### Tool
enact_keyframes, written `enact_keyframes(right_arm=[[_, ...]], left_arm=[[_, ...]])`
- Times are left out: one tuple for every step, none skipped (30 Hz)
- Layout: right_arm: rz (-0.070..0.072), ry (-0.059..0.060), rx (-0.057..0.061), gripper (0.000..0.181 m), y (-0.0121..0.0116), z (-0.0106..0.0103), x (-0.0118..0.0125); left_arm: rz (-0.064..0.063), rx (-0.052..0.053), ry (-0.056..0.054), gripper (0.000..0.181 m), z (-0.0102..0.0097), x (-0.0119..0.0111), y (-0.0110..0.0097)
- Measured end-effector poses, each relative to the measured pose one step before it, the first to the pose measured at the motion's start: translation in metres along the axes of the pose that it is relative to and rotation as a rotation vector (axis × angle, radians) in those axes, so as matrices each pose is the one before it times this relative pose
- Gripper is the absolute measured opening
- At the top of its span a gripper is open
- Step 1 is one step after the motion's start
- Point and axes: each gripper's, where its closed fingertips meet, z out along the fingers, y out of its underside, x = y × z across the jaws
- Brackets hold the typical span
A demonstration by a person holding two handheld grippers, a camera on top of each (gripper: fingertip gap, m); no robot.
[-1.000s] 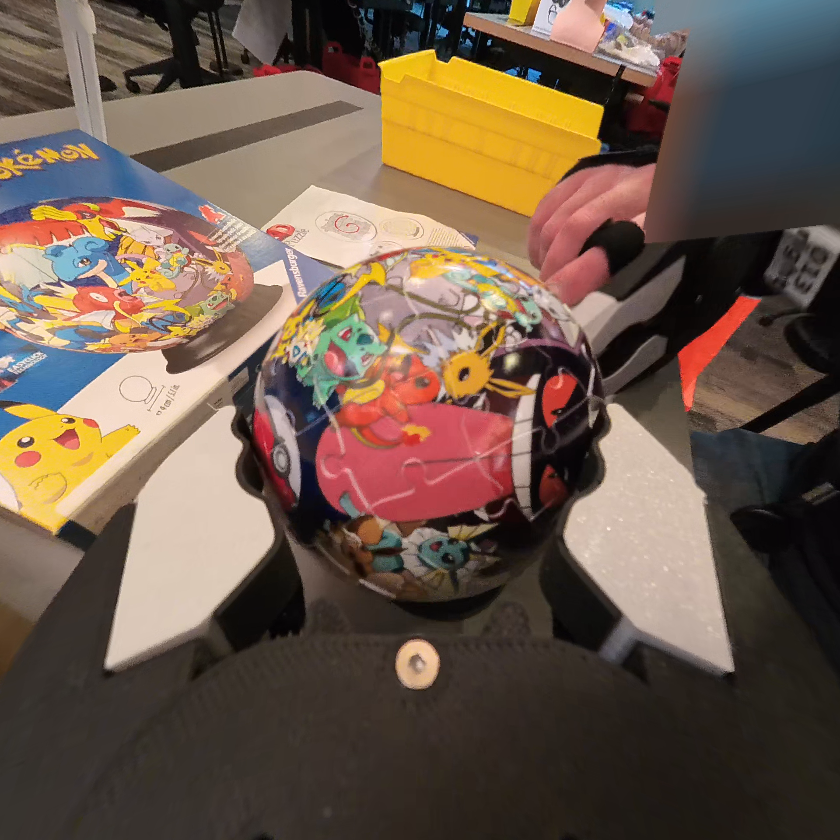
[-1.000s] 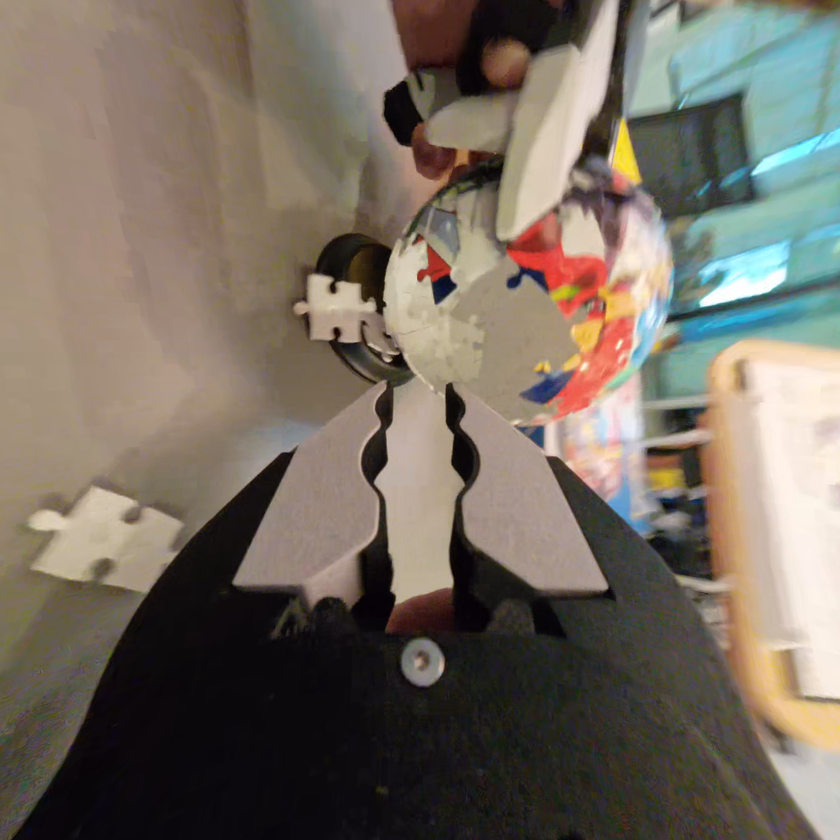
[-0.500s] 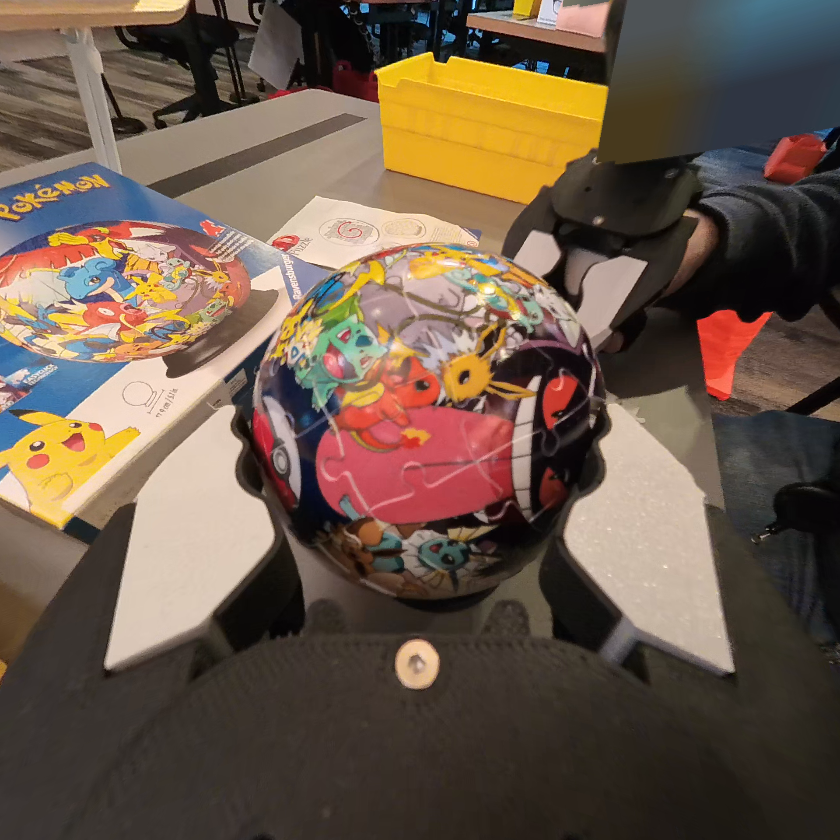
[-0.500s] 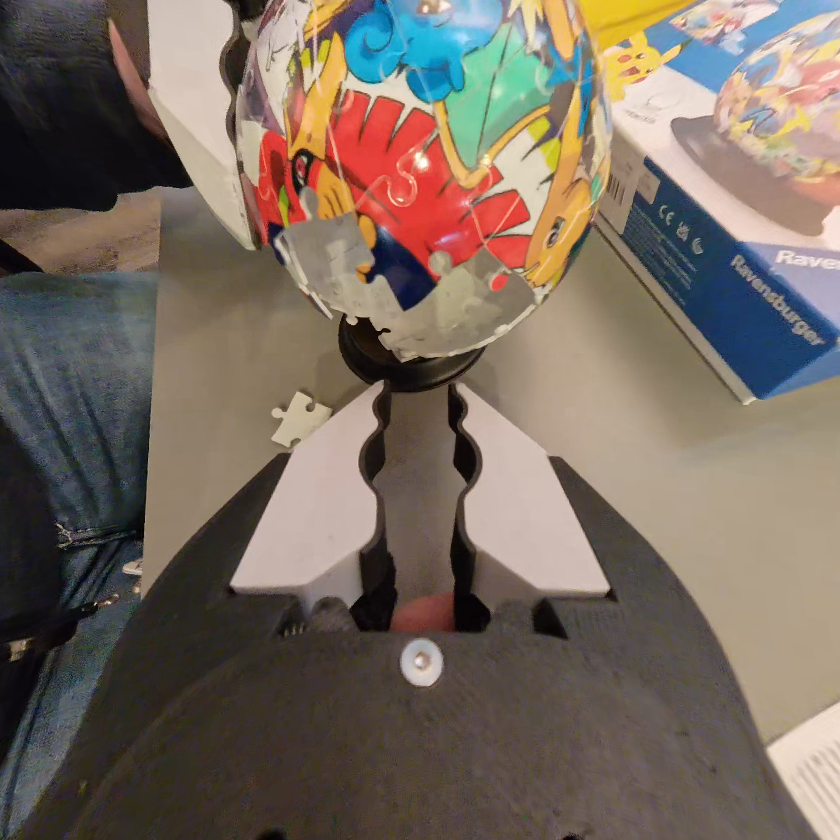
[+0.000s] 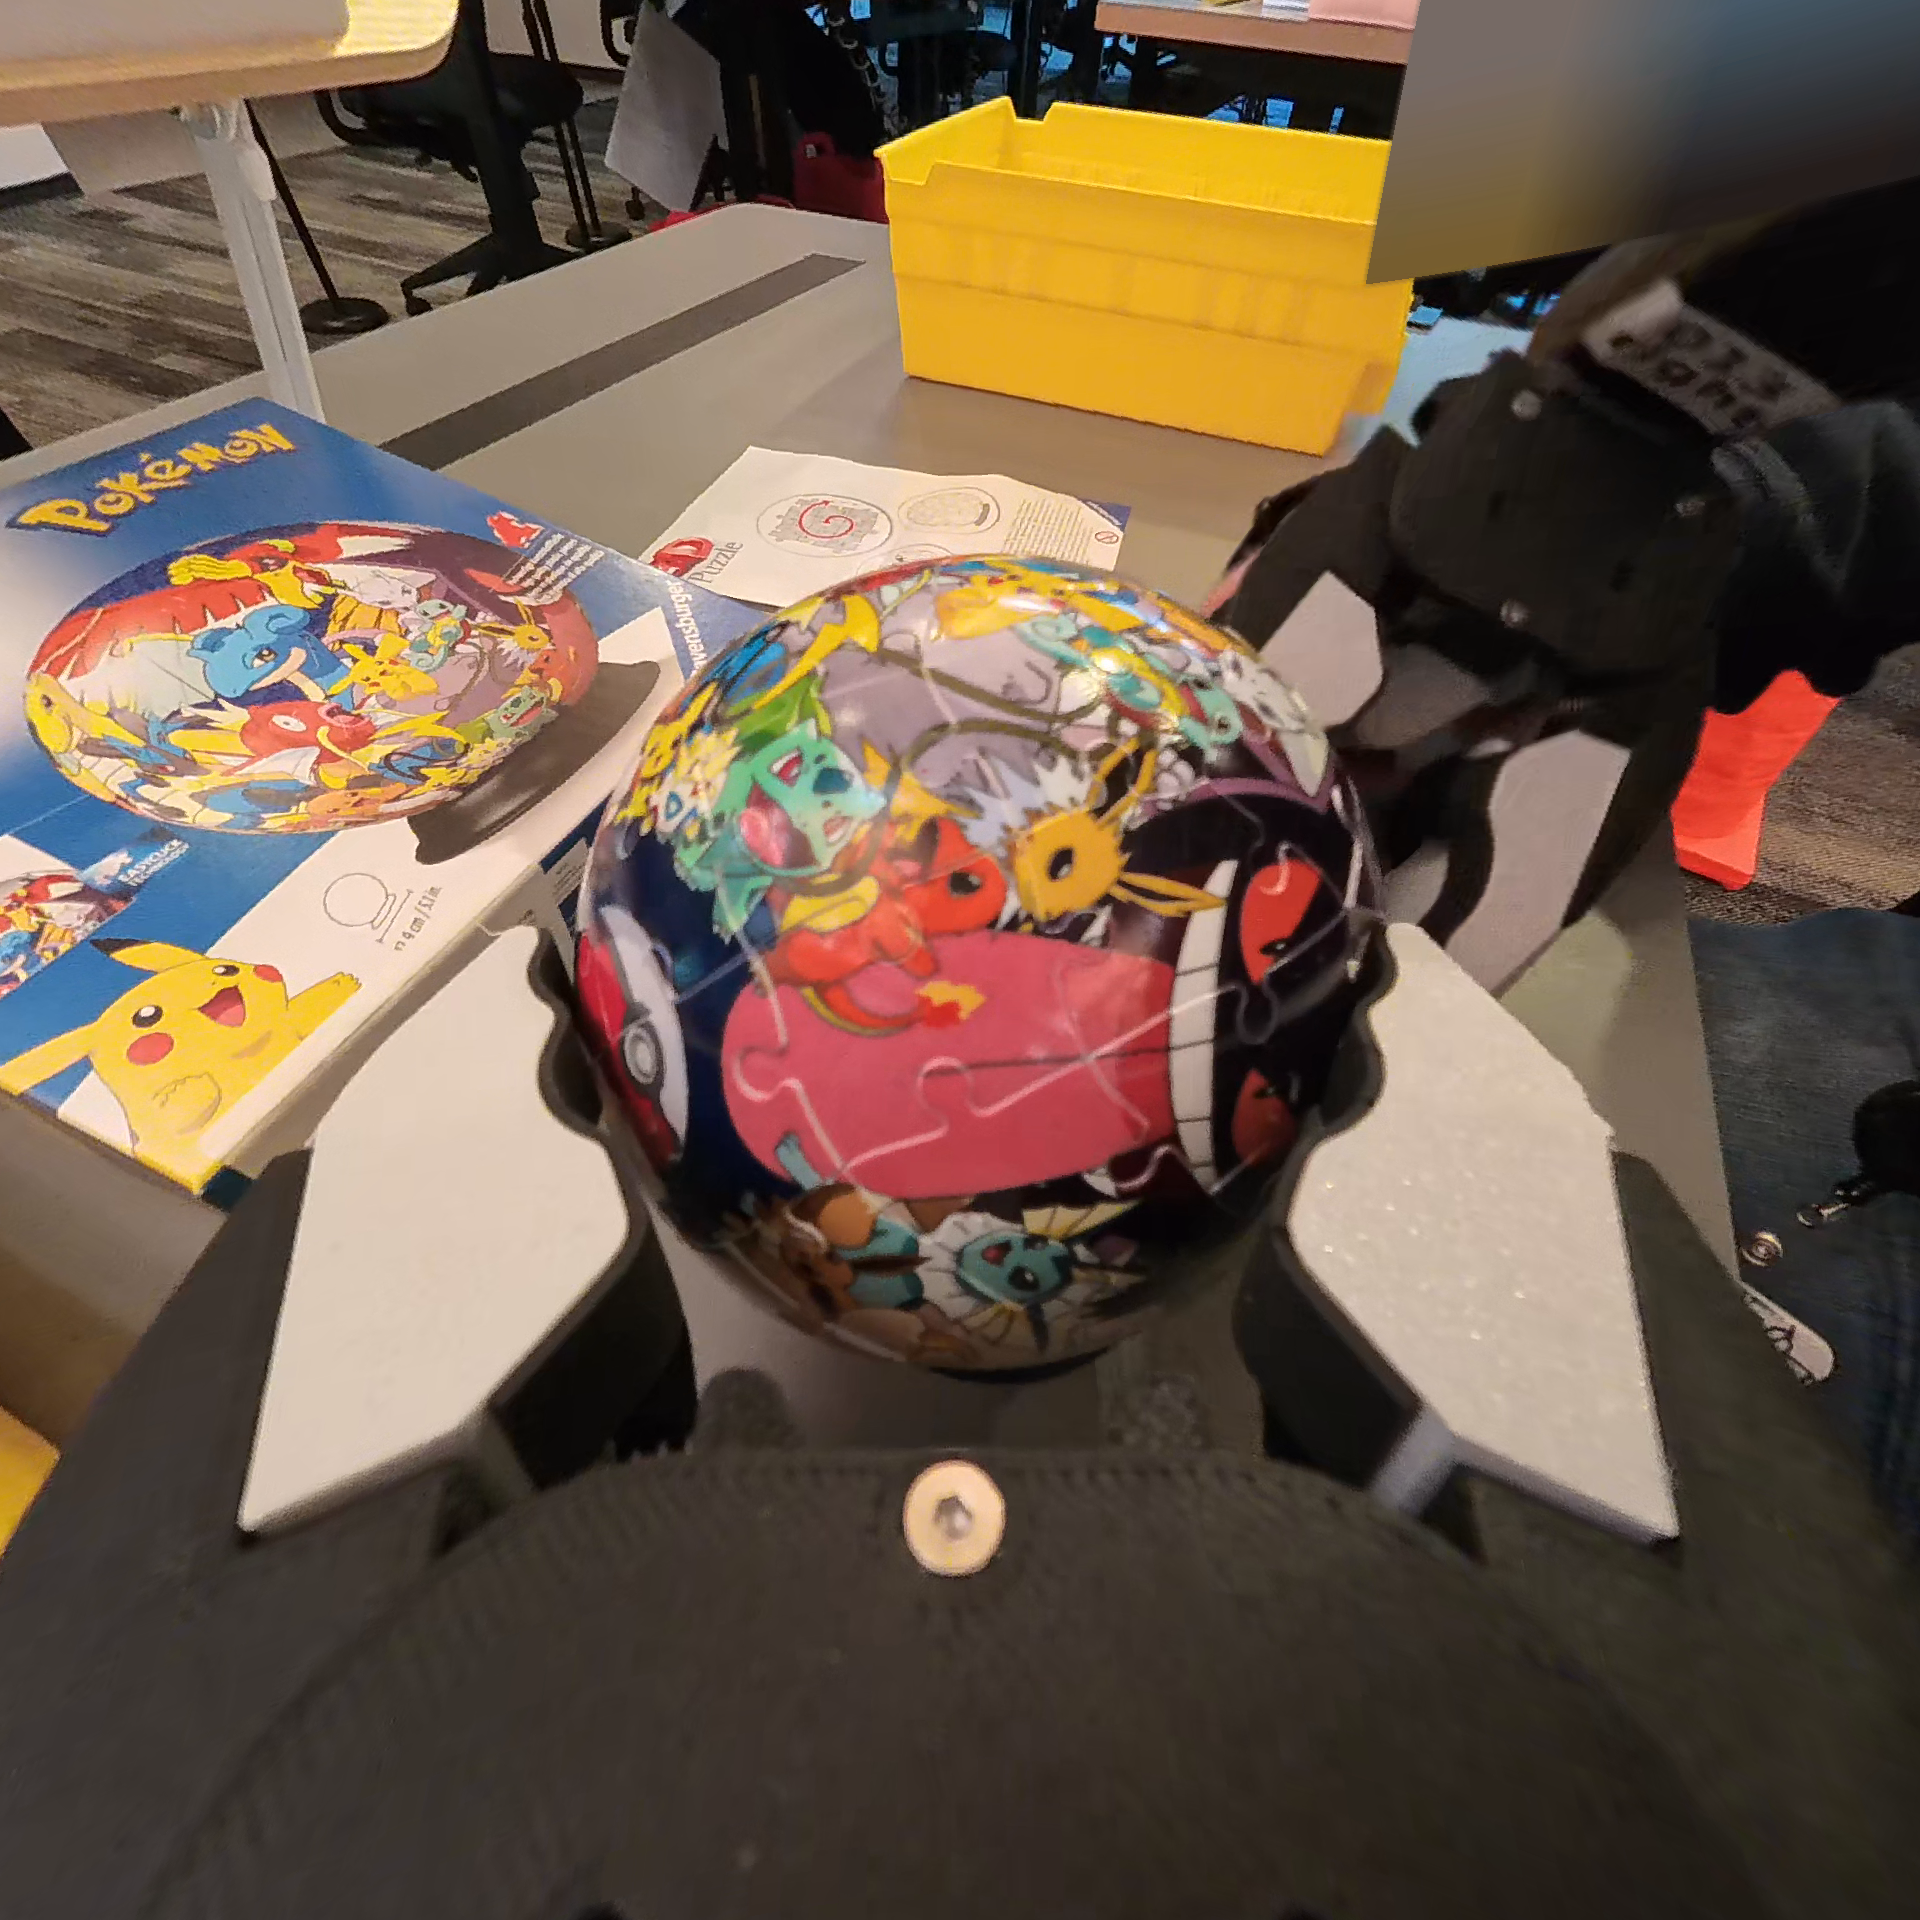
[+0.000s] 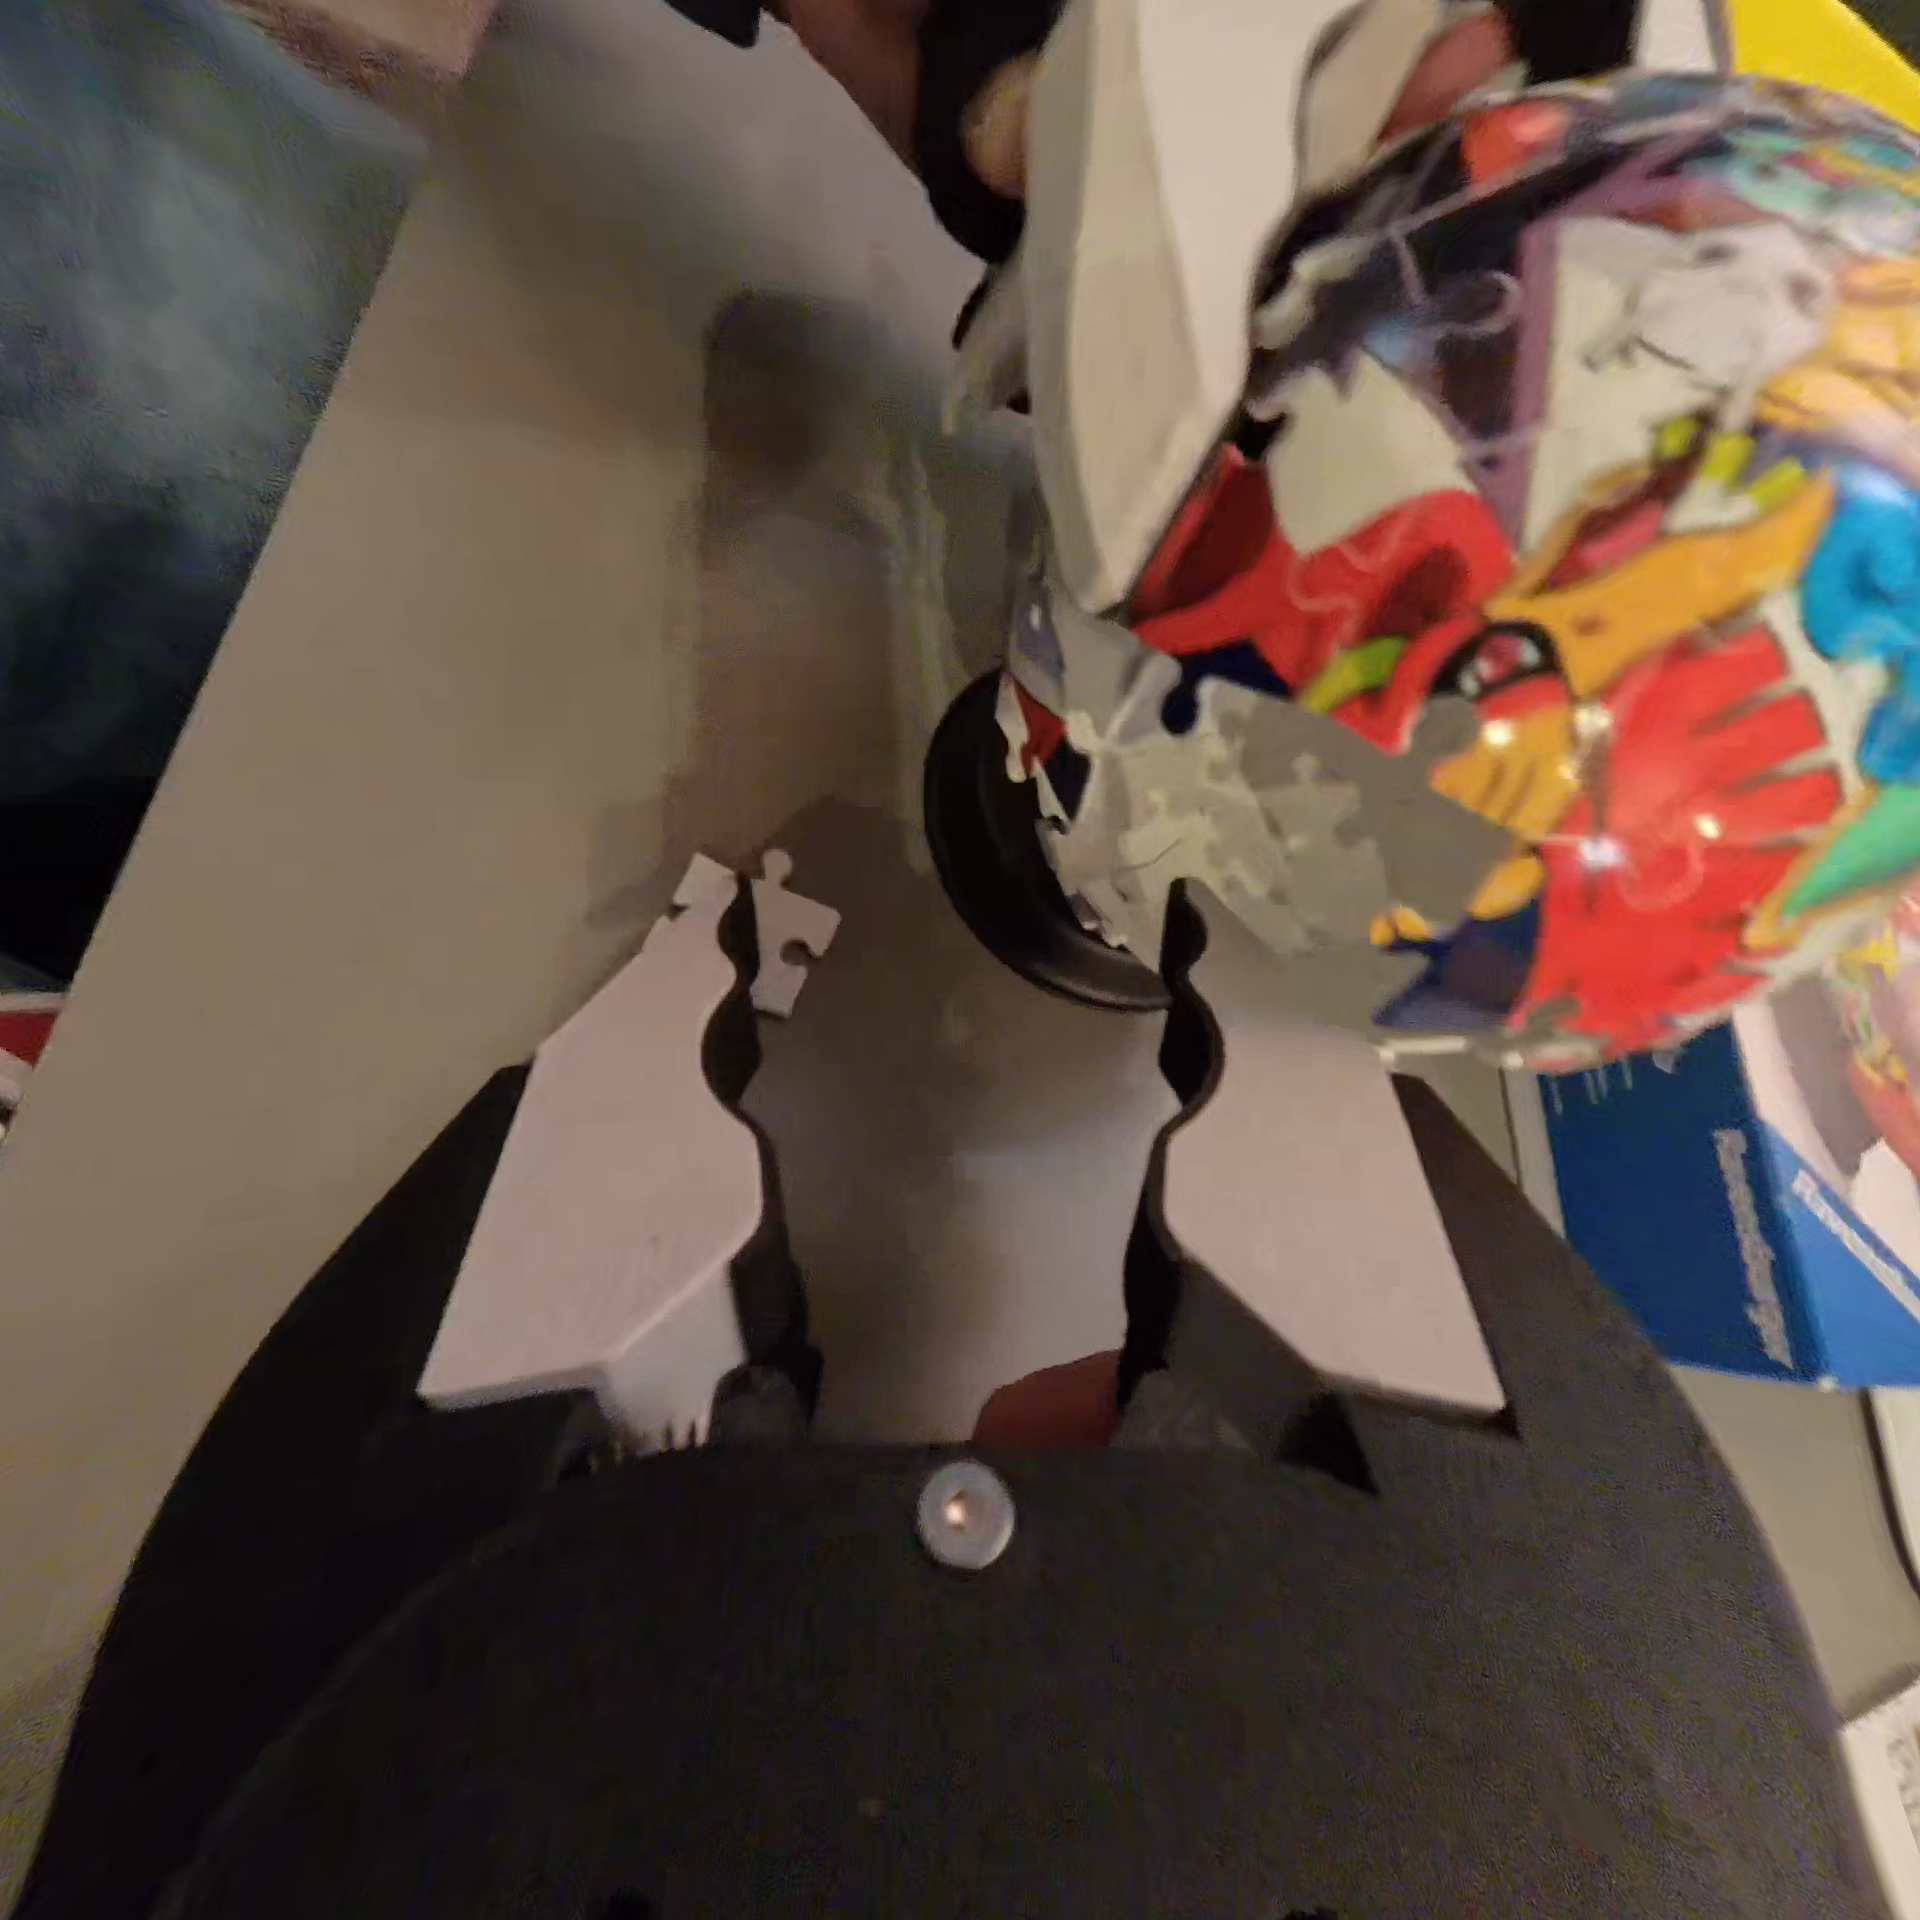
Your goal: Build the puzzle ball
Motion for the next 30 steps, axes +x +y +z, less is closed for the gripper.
enact_keyframes(right_arm=[[-0.0029, -0.0197, -0.0055, 0.081, -0.0001, 0.00325, -0.00355], [0.0091, -0.0112, 0.0019, 0.079, -0.00157, 0.00241, -0.00146], [-0.0005, -0.0035, -0.0007, 0.079, -0.00075, 0.00129, -0.00016], [0.0051, -0.0057, -0.005, 0.079, 0.00023, 0.0007, -0.0002], [0.0123, -0.0142, -0.0081, 0.077, 0.00048, 0.00055, -0.00112], [0.0113, -0.0149, -0.004, 0.075, 0.0003, 0.00068, -0.00143], [0.0095, -0.0022, -0.0004, 0.075, -0.00007, 0.00096, 0.00022], [0.0055, -0.0024, -0.0048, 0.075, 0.00036, 0.00007, -0.00024], [0.0082, -0.0001, -0.0057, 0.074, 0.00049, -0.00009, -0.00031], [0.0157, 0.0042, -0.0086, 0.074, 0.00061, 0.00014, 0.00007], [0.0159, 0.0077, -0.0045, 0.075, 0.00024, 0.00012, 0.00035], [0.0112, -0.0049, 0.0023, 0.072, -0.00005, 0.00029, -0.00191], [0.0234, 0.0011, 0.0056, 0.072, 0.00004, 0.00019, -0.00073], [0.0238, 0.005, 0.004, 0.073, 0.00004, 0.00018, -0.00013], [0.0159, 0.0057, 0.004, 0.074, -0.00045, -0.0006, 0.00075], [0.0129, 0.0038, 0.004, 0.076, -0.00003, -0.00028, 0.00133], [0.009, 0.0083, -0.002, 0.077, 0.00001, -0.00053, 0.0018], [0.0138, 0.0018, -0.0066, 0.078, -0.00017, -0.0006, 0.00141], [0.0079, 0.0013, -0.0022, 0.078, -0.00042, -0.00075, 0.00117], [0.0074, 0.0051, -0.0021, 0.079, -0.00033, -0.00101, 0.00181], [0.0085, 0.0003, -0.001, 0.079, -0.00077, -0.00094, 0.00159], [0.011, -0.0002, -0.0029, 0.079, -0.00035, -0.00111, 0.00134], [0.01, -0.0014, -0.0033, 0.079, 0.00003, -0.00096, 0.00111], [0.0091, -0.0012, -0.0004, 0.079, -0.00001, -0.00046, 0.00171], [0.0095, -0.0022, -0.0027, 0.079, -0.00042, -0.00084, 0.00172], [0.009, -0.001, -0.0023, 0.079, -0.00021, -0.00096, 0.00218], [0.0102, 0.0016, 0.0008, 0.079, -0.00059, -0.00061, 0.00199], [0.0053, -0.0013, -0.0046, 0.079, -0.00037, -0.00098, 0.00123], [-0.0056, -0.0015, -0.0025, 0.078, -0.00061, -0.00118, 0.00133], [-0.0074, -0.0042, -0.0013, 0.078, -0.0006, -0.00197, 0.00065]], left_arm=[[-0.0007, -0.0009, 0.001, 0.135, 0.00007, 0.00009, -0.00005], [0.0007, -0.0021, 0.0032, 0.135, 0.00007, 0.00045, 0.00009], [0.002, -0.0023, 0.0054, 0.135, 0.0002, 0.00102, 0.00019], [-0.0011, -0.0013, 0.002, 0.135, -0.00003, 0.0002, 0.00024], [-0.002, 0.0004, 0.0001, 0.135, -0.0003, -0.00018, 0.00026], [-0.0022, 0.0004, -0.0039, 0.135, -0.0006, -0.00122, 0.00034], [-0.0001, 0.0008, -0.0023, 0.135, -0.00045, -0.00076, 0.00027], [-0.0019, 0.0005, 0.0015, 0.135, -0.00009, -0.00016, 0.00006], [0.0022, -0.0002, 0.0023, 0.135, 0.00016, 0.00026, -0.00003], [0.0033, -0.0014, 0.0007, 0.135, 0.00035, 0.00002, -0.00019], [0.0018, -0.0007, -0.0006, 0.135, 0.00035, -0.00013, -0.00026], [0.0014, 0.0012, -0.0005, 0.135, 0.00027, 0.00006, -0.00032], [0.0015, 0.0005, -0.0019, 0.135, 0.00023, 0.0, -0.00011], [0.0016, 0.001, -0.0035, 0.135, 0.00022, -0.00017, -0.00006], [-0.0002, 0.0031, -0.0015, 0.135, 0.00013, 0.00004, -0.00004], [-0.0006, 0.0019, -0.0008, 0.135, -0.00012, 0.00013, 0.00006], [-0.0002, -0.0002, 0.0003, 0.135, -0.00014, 0.00001, 0.00007], [0.0004, -0.0004, 0.0005, 0.136, -0.00016, 0.0, 0.0001], [0.0011, -0.0016, 0.0003, 0.135, 0.00007, 0.00009, 0.00014], [0.0017, -0.0005, -0.0004, 0.136, 0.00016, 0.00017, 0.00001], [0.0025, -0.0001, -0.0007, 0.136, 0.00007, 0.00026, 0.0], [0.0021, -0.0008, -0.0012, 0.135, 0.00002, 0.0001, -0.00002], [0.0019, -0.0007, -0.0007, 0.135, -0.00015, 0.00005, 0.00003], [0.0012, -0.001, 0.0004, 0.135, -0.00009, 0.00019, 0.00004], [0.0035, -0.0016, -0.0008, 0.135, -0.00021, 0.00015, 0.00015], [0.0056, -0.0012, -0.0021, 0.135, -0.00004, 0.00008, 0.00005], [0.0047, -0.0026, -0.0013, 0.135, -0.00001, 0.00016, 0.00007], [0.0051, -0.0025, -0.0017, 0.135, -0.00013, 0.00004, 0.0001], [0.0034, -0.0003, -0.0022, 0.135, -0.00011, -0.00003, -0.00003], [0.0025, -0.001, -0.0012, 0.135, -0.00005, -0.00003, 0.00002]])
